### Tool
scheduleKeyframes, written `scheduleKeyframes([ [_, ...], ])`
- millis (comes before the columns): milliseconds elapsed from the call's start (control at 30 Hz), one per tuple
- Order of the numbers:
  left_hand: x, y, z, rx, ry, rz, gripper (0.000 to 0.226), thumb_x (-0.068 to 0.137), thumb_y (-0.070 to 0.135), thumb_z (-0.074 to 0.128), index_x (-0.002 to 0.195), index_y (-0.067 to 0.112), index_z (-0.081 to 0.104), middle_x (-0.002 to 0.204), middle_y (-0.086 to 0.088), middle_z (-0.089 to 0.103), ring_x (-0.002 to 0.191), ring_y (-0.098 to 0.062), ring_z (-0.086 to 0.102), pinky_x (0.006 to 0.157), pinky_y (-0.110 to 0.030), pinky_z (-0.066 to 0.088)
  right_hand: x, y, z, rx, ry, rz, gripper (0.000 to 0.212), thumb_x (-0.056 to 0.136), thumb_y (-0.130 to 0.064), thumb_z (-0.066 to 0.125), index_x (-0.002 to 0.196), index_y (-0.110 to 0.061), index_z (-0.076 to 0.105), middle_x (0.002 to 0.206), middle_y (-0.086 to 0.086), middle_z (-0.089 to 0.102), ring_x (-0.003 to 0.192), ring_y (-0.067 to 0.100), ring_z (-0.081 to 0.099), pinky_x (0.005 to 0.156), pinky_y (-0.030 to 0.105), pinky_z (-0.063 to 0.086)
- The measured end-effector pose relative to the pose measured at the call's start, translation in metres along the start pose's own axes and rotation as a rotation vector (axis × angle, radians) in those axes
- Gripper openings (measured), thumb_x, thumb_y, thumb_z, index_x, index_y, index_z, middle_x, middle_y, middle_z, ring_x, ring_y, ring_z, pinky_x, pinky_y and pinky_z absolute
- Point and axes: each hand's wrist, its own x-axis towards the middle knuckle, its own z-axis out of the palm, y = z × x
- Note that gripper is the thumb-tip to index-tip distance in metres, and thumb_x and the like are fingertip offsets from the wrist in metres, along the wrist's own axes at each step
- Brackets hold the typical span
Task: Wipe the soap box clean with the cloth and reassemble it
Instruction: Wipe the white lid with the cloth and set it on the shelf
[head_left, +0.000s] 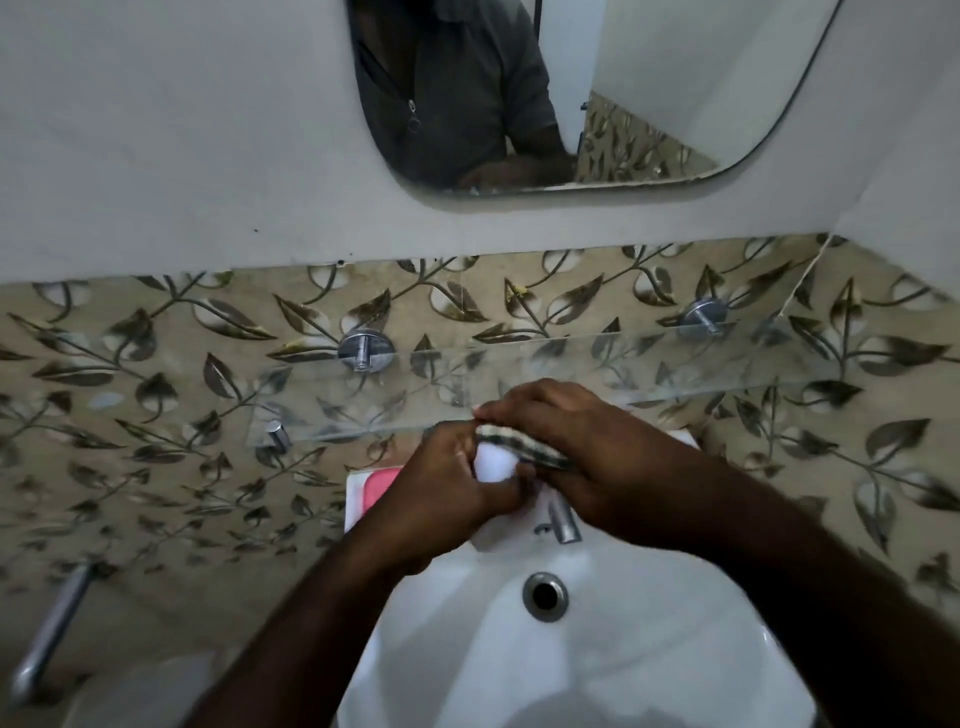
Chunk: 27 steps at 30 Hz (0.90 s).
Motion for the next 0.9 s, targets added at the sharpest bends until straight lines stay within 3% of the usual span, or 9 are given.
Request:
scheduleKeyframes([
  [67,0.002,0.002,0.005,0.013,0.077,0.058,0.024,0.072,-0.012,0.069,0.076,0.012,0.071,0.075,0.0,0.073,0.07,-0.011,0.066,0.059,-0.034,0.05,0.001,-0.015,0.023,-0.314,0.152,-0.004,0.068,0.075,-0.004,0.048,0.141,-0.021,0.048,0.139,0.012,0.053,0.13,0.031,0.048,0.108,0.046,0.041],
  [133,-0.001,0.001,0.008,0.005,0.13,0.115,0.028,0.073,-0.013,0.067,0.068,0.014,0.068,0.066,0.004,0.069,0.061,-0.008,0.063,0.053,-0.026,0.046,0.0,-0.023,0.034,-0.394,0.259,-0.019,0.068,0.074,-0.005,0.04,0.14,-0.02,0.045,0.141,0.014,0.052,0.133,0.034,0.045,0.112,0.049,0.036],
  [200,-0.006,-0.002,0.013,0.006,0.208,0.167,0.025,0.072,-0.011,0.067,0.06,0.009,0.06,0.058,0.008,0.058,0.053,-0.006,0.05,0.049,-0.022,0.039,0.003,-0.017,0.028,-0.135,0.322,0.001,0.063,0.079,-0.005,0.039,0.14,-0.015,0.049,0.142,0.013,0.052,0.135,0.027,0.043,0.117,0.039,0.031],
  [300,-0.011,0.0,0.019,-0.011,0.259,0.188,0.008,0.07,-0.003,0.063,0.07,0.005,0.065,0.063,0.008,0.056,0.058,-0.006,0.048,0.054,-0.022,0.039,0.004,-0.008,0.018,0.2,0.417,0.124,0.063,0.078,0.002,0.045,0.14,-0.008,0.05,0.142,0.01,0.054,0.133,0.015,0.047,0.115,0.029,0.034],
  [467,-0.008,0.0,0.012,0.027,0.244,0.2,0.047,0.072,-0.022,0.063,0.045,0.013,0.047,0.043,0.013,0.046,0.041,0.005,0.038,0.043,-0.008,0.029,0.004,-0.034,0.044,-0.158,0.349,0.023,0.072,0.076,0.005,0.048,0.145,-0.014,0.042,0.151,0.013,0.04,0.142,0.03,0.031,0.121,0.036,0.021],
  [533,-0.01,-0.003,0.011,0.074,0.276,0.237,0.036,0.071,-0.012,0.065,0.05,0.008,0.044,0.047,0.01,0.038,0.042,0.003,0.031,0.043,-0.012,0.025,0.009,-0.02,0.039,0.001,0.368,0.038,0.068,0.077,0.006,0.044,0.144,-0.01,0.046,0.148,0.011,0.045,0.14,0.024,0.036,0.12,0.034,0.024],
  [633,-0.013,-0.002,0.013,0.101,0.258,0.235,0.008,0.071,-0.003,0.062,0.068,0.003,0.059,0.054,0.013,0.045,0.047,0.003,0.036,0.046,-0.016,0.029,0.008,-0.01,0.032,0.123,0.4,0.129,0.063,0.082,0.0,0.038,0.144,-0.009,0.046,0.146,0.009,0.048,0.138,0.018,0.041,0.116,0.035,0.031],
  [767,-0.012,-0.003,0.008,0.055,0.266,0.2,0.034,0.073,-0.008,0.07,0.055,0.018,0.056,0.048,0.012,0.051,0.046,0.004,0.04,0.045,-0.014,0.032,0.006,-0.032,0.047,-0.157,0.343,0.03,0.064,0.084,-0.005,0.034,0.146,-0.016,0.043,0.15,0.013,0.042,0.142,0.03,0.032,0.12,0.04,0.024],
  [900,-0.015,-0.006,0.006,0.119,0.287,0.245,0.011,0.072,0.004,0.064,0.073,0.014,0.065,0.06,0.009,0.054,0.053,-0.002,0.044,0.049,-0.021,0.035,0.014,-0.006,0.025,0.182,0.343,0.063,0.069,0.075,0.007,0.045,0.14,-0.013,0.05,0.143,0.006,0.053,0.133,0.009,0.044,0.115,0.02,0.029],
])
